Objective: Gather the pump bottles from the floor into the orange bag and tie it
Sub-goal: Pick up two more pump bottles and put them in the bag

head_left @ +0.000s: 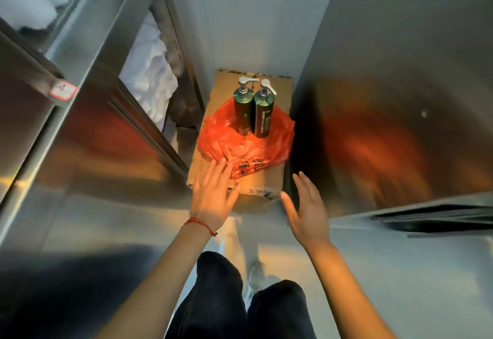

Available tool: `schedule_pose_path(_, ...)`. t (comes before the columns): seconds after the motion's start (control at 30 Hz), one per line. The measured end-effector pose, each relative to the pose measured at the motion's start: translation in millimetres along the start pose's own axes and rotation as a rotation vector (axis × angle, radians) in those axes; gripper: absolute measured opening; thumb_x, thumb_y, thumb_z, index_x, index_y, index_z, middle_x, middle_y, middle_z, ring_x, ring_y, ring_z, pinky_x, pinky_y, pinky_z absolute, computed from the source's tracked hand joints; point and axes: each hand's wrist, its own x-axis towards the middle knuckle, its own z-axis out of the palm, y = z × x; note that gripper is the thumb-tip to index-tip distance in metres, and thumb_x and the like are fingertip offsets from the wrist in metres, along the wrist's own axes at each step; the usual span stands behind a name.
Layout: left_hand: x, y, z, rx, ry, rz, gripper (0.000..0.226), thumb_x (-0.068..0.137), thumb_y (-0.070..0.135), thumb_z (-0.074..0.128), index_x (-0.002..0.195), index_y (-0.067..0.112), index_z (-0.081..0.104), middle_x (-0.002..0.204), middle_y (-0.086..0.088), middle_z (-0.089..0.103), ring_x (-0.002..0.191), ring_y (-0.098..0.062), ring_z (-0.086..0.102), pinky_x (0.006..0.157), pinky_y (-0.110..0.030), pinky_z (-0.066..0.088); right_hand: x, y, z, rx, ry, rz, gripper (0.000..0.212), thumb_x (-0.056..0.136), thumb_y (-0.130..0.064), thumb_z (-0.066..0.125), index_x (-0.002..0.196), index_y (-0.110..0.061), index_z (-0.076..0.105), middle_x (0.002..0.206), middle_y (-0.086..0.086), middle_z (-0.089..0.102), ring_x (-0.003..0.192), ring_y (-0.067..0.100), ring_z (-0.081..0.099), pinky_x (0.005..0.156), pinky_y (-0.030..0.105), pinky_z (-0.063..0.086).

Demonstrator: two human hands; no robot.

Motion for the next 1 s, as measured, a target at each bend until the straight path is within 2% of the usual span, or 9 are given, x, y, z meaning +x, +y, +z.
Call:
schedule_pose_path(0.13,-29.7,12.7,3.8,0.067,-0.095,0.093,0.055,0.091,0.037,0.044,0.139,0.017,0.028,0.151,-0.005,0.026,0.141,-0.023,0.015,0.113,-0.047,0.018,-42.2,7.5,-8.0,-0.032,0.014,0.072,0.056,0.090,-0.042,0.045,0.138,-0.015,0.036,0.149,0.004,0.034,0.138,0.018,0.028,0.109,0.027,0.021)
schedule_pose_path(0.3,-50.2,23.6,14.8,0.139,-0.201,0.261,0.055,0.091,0.039,0.043,0.139,0.015,0.029,0.151,-0.006,0.025,0.141,-0.024,0.015,0.112,-0.044,0.015,-93.2,20.9,-16.1,-0.077,0.111,0.185,0.052,0.090,-0.037,0.050,0.134,-0.011,0.041,0.144,0.011,0.041,0.133,0.026,0.037,0.108,0.037,0.031)
schedule_pose_path(0.43,-64.2,36.3,22.7,0.158,-0.252,0.431,0.055,0.091,0.037,0.045,0.138,0.014,0.030,0.150,-0.008,0.027,0.140,-0.026,0.017,0.112,-0.045,0.015,-144.6,33.9,-21.0,-0.068,0.202,0.346,0.053,0.091,-0.036,0.049,0.136,-0.011,0.039,0.146,0.010,0.039,0.135,0.025,0.034,0.110,0.037,0.027)
schedule_pose_path(0.57,-85.0,60.4,34.7,0.195,-0.339,0.546,0.056,0.093,0.040,0.038,0.141,0.017,0.022,0.153,-0.005,0.020,0.141,-0.022,0.011,0.114,-0.041,0.011,-206.4,45.7,-27.1,-0.088,0.269,0.508,0.053,0.091,-0.035,0.050,0.136,-0.010,0.038,0.146,0.012,0.038,0.135,0.027,0.034,0.110,0.037,0.027)
schedule_pose_path(0.73,-118.3,118.2,53.6,0.182,-0.419,0.736,0.058,0.093,0.042,0.034,0.142,0.019,0.015,0.154,-0.002,0.015,0.142,-0.019,0.007,0.114,-0.039,0.007,-285.6,63.2,-42.3,-0.056,0.398,0.713,0.053,0.091,-0.034,0.051,0.136,-0.011,0.039,0.145,0.012,0.039,0.135,0.027,0.034,0.108,0.039,0.029)
schedule_pose_path(1.0,-204.1,243.5,104.4,0.117,-0.531,1.044,0.056,0.092,0.038,0.042,0.140,0.016,0.024,0.152,-0.005,0.021,0.141,-0.023,0.012,0.113,-0.042,0.011,-430.7,105.5,-74.7,-0.028,0.633,0.992,0.052,0.091,-0.034,0.050,0.135,-0.010,0.040,0.145,0.012,0.040,0.134,0.027,0.035,0.109,0.039,0.028)
